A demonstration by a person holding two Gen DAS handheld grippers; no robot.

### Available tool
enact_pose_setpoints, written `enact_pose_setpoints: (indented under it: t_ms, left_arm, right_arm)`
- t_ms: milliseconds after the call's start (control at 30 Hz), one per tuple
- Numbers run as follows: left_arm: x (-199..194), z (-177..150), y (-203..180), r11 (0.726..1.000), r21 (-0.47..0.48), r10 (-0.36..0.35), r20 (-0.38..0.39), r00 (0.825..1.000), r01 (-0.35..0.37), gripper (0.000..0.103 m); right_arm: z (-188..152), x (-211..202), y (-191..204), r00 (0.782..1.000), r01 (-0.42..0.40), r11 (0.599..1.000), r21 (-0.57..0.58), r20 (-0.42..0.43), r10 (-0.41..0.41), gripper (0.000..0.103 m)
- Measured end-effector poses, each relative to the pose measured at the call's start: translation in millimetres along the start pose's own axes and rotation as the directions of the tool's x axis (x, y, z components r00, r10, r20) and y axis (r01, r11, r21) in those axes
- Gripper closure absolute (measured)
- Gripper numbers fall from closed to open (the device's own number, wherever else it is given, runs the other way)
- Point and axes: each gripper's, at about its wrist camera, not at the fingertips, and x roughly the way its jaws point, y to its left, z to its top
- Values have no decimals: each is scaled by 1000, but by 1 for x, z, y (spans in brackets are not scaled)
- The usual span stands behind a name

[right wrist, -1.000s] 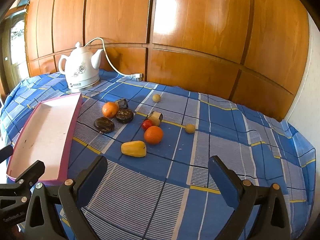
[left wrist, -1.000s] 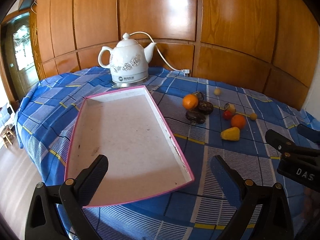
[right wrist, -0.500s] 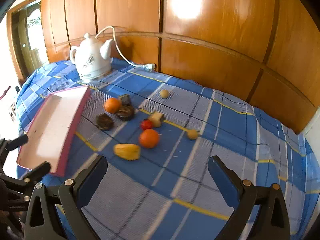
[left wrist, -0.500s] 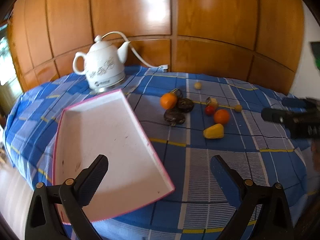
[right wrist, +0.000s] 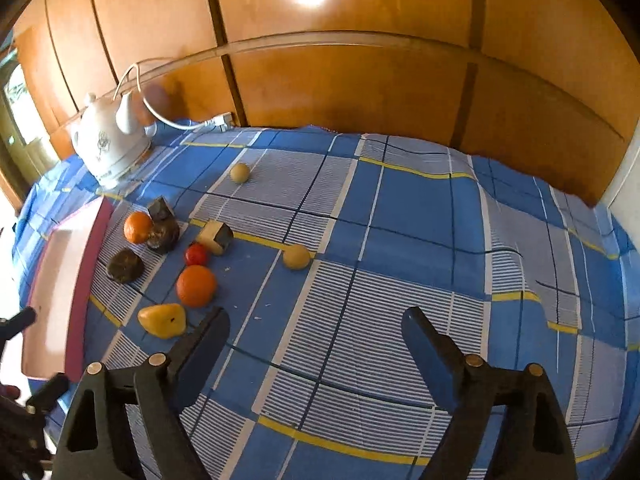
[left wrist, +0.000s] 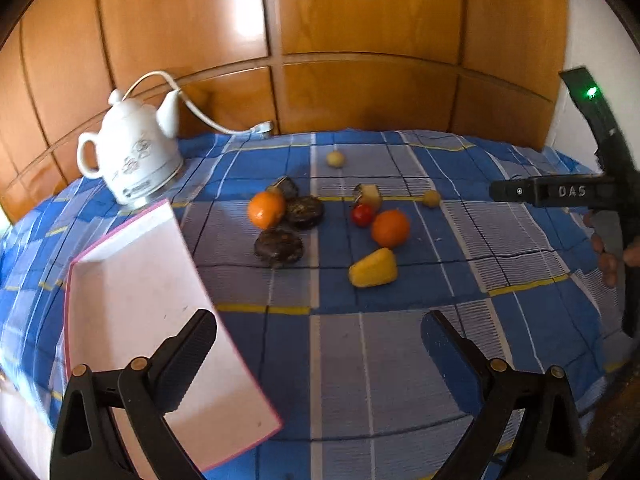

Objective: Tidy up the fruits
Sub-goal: 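Reach the left tool to the yellow pepper and close on it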

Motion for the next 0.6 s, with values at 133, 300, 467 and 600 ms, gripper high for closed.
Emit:
enact_pose_setpoints:
  t_ms: [133, 300, 467, 600]
  left_arm:
    - [15, 14, -2, 999, -2, -49, -36, 998, 49, 0]
    - [34, 24, 2, 999, 7, -36, -102, 994, 37, 1]
    - [48, 26, 1, 997, 46, -48, -151, 987, 56, 18]
    - [65, 29, -18, 987, 132, -67, -193, 979, 94, 36]
  right_arm:
    - [1, 1, -2, 1000, -14, 1000, 22, -17, 14, 18]
    - [3, -3, -4, 999, -42, 998, 42, -14, 43, 18]
    - [4, -4, -3, 998, -63, 997, 48, -19, 64, 18]
    - [4, -3, -2, 997, -72, 996, 51, -25, 73, 18]
